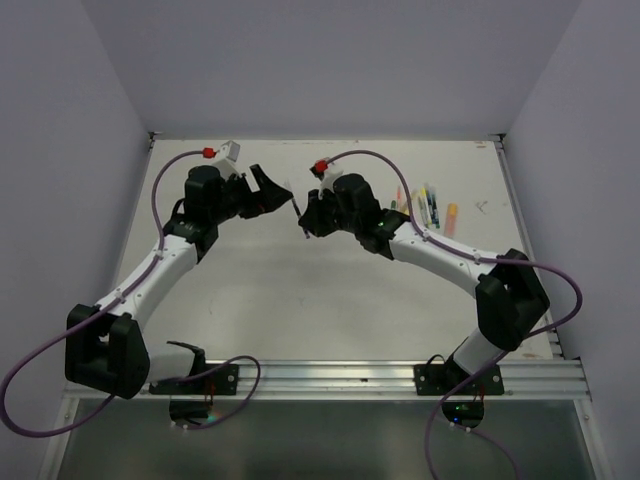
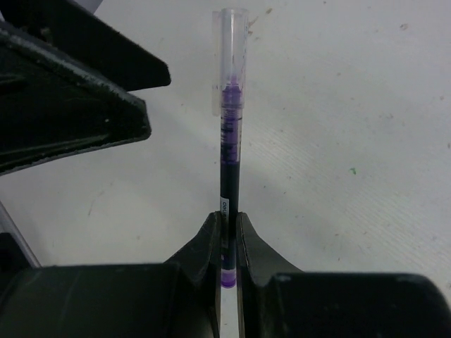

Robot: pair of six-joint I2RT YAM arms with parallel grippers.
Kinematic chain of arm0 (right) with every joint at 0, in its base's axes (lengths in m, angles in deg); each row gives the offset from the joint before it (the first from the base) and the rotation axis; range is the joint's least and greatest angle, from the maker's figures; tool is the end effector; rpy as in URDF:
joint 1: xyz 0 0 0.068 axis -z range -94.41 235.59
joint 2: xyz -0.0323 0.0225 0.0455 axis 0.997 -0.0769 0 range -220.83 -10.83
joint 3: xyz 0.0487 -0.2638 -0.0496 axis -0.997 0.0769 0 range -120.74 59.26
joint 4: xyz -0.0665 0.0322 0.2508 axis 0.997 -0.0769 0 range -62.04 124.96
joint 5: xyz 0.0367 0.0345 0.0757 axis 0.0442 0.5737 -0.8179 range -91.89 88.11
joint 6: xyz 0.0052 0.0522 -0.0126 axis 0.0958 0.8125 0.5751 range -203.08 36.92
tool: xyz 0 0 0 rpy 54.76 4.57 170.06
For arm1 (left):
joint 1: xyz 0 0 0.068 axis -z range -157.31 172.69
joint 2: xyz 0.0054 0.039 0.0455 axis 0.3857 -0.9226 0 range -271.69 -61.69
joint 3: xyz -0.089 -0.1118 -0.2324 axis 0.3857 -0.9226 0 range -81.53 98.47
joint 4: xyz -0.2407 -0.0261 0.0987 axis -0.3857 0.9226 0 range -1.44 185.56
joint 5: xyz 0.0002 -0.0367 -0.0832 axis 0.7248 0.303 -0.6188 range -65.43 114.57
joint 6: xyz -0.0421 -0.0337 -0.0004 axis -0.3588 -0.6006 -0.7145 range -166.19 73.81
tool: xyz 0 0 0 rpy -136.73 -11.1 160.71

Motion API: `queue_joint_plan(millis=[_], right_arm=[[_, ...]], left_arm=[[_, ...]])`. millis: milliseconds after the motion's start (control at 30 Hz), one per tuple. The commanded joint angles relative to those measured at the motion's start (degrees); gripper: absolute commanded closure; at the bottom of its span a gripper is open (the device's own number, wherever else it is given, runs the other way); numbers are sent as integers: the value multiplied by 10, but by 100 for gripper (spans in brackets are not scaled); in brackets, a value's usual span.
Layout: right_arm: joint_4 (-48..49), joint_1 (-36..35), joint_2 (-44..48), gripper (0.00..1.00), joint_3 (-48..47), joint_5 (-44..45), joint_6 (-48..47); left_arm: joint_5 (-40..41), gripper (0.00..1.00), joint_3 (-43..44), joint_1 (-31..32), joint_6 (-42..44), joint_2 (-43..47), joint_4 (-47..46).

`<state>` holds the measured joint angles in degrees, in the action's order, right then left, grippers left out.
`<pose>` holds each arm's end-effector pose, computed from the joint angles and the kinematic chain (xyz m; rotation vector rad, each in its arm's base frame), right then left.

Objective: Open the pen caps

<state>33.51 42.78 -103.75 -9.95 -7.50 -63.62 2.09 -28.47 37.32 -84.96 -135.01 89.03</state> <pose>0.2772 0.2614 0.2870 -0.4883 2.0405 0.7766 0.2819 -0.0878 0.3000 -0.1510 2.0305 -0.9842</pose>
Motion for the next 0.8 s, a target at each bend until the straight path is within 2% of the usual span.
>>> queue_joint_plan(millis=[0,167,467,567,767], right_arm=[[44,-10,19,100,12,-42,-1],[54,-15,27,100,21,-55,8],[68,-21,33,100,23,-67,16],[69,-21,32,100,21,-71,16],[71,-26,28,100,19,-78,16]], left_arm=[[-19,12,21,8,-25,-2,-59],[-19,24,16,10,-33,-7,-73],[-20,32,12,14,-44,-24,-79],[-23,41,12,14,-47,-29,-86],[-20,51,16,15,-48,-32,-93]])
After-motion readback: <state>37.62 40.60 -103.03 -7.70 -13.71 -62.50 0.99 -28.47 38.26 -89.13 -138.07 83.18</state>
